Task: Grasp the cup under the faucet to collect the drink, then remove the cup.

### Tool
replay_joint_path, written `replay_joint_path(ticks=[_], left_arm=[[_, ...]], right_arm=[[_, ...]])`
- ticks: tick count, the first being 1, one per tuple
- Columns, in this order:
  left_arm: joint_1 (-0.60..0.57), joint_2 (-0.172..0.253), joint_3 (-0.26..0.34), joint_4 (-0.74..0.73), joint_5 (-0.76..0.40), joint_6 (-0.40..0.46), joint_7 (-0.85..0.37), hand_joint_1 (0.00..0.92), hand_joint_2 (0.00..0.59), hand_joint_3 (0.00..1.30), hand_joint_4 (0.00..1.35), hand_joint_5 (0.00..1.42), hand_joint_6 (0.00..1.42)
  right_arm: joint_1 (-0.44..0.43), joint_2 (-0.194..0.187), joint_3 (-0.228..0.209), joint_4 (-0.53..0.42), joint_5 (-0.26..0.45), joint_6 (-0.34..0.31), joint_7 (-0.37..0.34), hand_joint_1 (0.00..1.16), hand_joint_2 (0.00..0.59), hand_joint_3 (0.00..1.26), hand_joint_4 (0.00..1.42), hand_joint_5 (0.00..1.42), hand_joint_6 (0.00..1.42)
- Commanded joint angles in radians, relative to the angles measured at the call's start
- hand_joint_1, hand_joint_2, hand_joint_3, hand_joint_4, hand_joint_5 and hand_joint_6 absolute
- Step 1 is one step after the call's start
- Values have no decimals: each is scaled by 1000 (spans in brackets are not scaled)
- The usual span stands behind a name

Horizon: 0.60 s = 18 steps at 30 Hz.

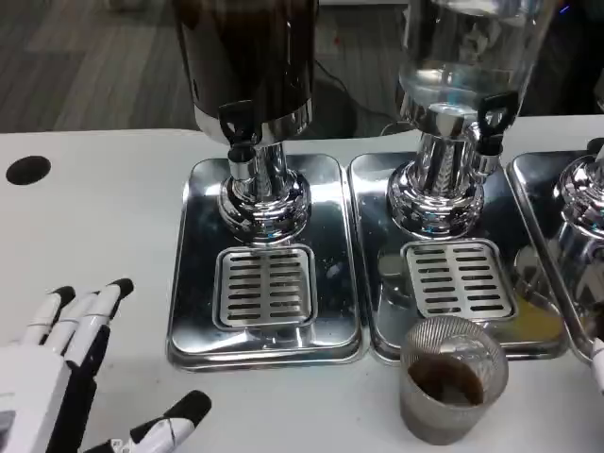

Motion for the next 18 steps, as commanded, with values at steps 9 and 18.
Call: replay_joint_path(ticks=[9,18], left_arm=[[-4,-35,-23,23,-64,11,50,0,135,104,0,61,303],[7,-62,-79,22,-47,6,91,0,132,118,0,74,316]], right_arm=[[33,-24,-11,-70,96,15,68,702,586,98,0,0,0],[51,-27,-2,-100,117,25,104,697,586,106,1,0,0]])
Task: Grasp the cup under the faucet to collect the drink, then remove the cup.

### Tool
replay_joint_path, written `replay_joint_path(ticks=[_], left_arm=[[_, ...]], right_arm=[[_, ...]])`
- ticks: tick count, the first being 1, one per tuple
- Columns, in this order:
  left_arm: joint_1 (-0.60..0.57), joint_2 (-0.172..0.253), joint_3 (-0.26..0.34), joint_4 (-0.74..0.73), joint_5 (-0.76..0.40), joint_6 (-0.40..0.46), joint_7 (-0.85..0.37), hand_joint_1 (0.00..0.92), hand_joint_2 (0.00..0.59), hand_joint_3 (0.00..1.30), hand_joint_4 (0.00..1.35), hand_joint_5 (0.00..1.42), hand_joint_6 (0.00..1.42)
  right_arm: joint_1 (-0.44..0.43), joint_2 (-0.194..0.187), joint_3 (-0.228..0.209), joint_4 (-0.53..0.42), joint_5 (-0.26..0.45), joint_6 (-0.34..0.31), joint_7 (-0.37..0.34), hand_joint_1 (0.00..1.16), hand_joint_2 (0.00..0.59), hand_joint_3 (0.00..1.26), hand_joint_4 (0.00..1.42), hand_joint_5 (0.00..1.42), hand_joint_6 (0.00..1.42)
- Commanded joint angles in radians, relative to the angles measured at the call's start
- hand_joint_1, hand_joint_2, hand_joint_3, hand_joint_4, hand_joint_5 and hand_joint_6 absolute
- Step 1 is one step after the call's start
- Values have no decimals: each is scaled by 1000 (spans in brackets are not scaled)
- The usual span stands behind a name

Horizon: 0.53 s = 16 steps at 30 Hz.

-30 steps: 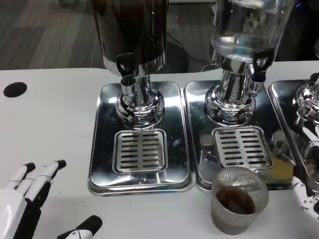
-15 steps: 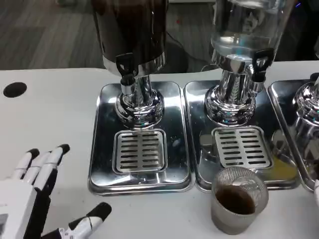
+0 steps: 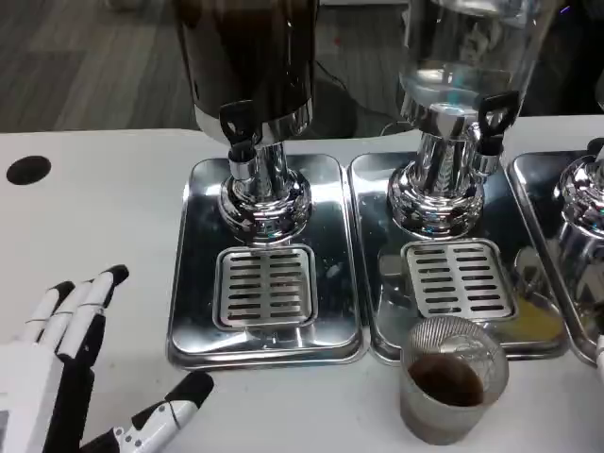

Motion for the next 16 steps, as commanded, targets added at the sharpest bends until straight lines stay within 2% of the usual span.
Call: replay_joint_path(ticks=[1,9,16], left_arm=[[-4,-8,-36,4,6,0,20,0,132,119,0,75,316],[-24,-6,-87,3,37,6,17,0,133,122,0,76,322],[-51,-3,-119,5,58,18,10,0,131,129,0,76,324]], right_arm=[[9,-5,3,-14,11,16,25,697,586,107,1,0,0],[27,8,9,-14,18,7,27,691,586,120,4,0,0],[34,-4,1,2,40,-2,40,689,586,120,11,0,0]])
